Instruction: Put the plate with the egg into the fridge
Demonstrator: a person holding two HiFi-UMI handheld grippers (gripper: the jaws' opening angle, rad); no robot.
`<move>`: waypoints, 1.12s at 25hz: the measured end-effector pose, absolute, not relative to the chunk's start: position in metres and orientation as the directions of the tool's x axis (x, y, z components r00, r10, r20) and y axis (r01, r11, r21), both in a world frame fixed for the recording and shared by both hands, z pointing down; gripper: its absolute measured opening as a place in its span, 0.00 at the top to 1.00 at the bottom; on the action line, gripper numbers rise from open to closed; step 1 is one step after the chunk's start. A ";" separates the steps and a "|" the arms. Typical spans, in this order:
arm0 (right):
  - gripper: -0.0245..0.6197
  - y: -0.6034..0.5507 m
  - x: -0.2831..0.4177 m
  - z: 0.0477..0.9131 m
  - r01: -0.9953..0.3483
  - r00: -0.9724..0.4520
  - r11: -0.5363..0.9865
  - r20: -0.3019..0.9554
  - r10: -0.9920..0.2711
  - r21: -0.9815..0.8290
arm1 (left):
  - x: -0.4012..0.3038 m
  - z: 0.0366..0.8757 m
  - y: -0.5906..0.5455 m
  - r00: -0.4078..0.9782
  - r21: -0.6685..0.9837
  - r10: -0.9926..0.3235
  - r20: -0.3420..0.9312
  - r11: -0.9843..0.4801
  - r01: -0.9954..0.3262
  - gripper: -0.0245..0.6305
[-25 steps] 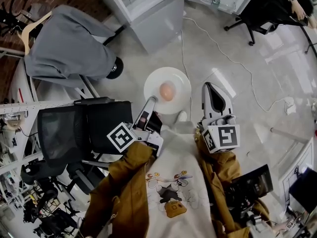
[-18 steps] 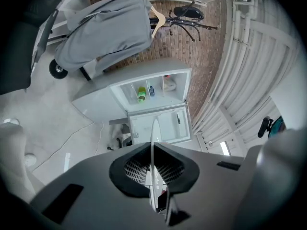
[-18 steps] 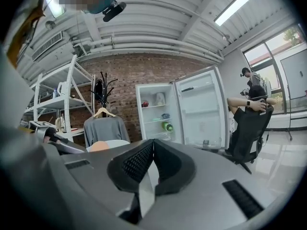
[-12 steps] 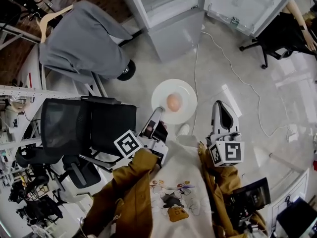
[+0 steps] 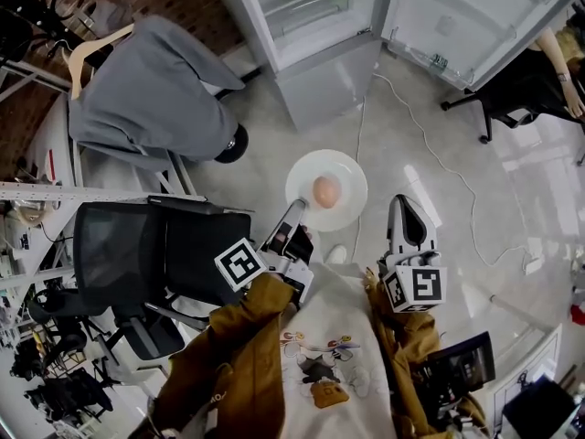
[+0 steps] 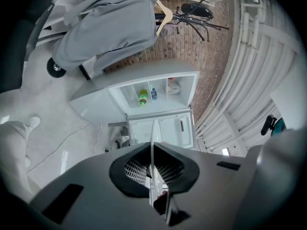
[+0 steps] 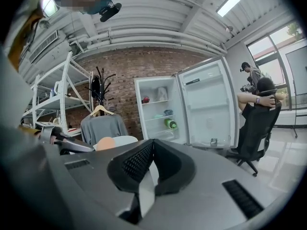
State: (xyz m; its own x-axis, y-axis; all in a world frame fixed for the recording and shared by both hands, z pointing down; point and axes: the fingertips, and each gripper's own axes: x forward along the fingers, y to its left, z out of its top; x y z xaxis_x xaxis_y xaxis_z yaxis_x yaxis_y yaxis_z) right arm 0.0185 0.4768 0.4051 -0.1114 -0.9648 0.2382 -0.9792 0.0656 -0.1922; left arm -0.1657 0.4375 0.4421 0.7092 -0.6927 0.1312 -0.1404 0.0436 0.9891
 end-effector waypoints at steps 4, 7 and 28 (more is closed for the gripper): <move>0.95 0.439 0.015 0.403 -0.969 -0.116 0.056 0.243 -0.963 -0.241 | -0.168 0.436 0.395 0.714 0.991 -0.690 0.119 0.040 -0.126 0.93; 0.95 0.409 0.011 0.398 -0.972 -0.112 0.057 0.239 -0.965 -0.229 | -0.169 0.435 0.366 0.722 0.991 -0.682 0.119 0.040 -0.125 0.93; 0.95 0.277 -0.049 0.391 -0.977 -0.012 -0.039 0.238 -0.971 -0.207 | -0.220 0.442 0.223 0.790 0.994 -0.603 0.111 0.054 -0.098 0.93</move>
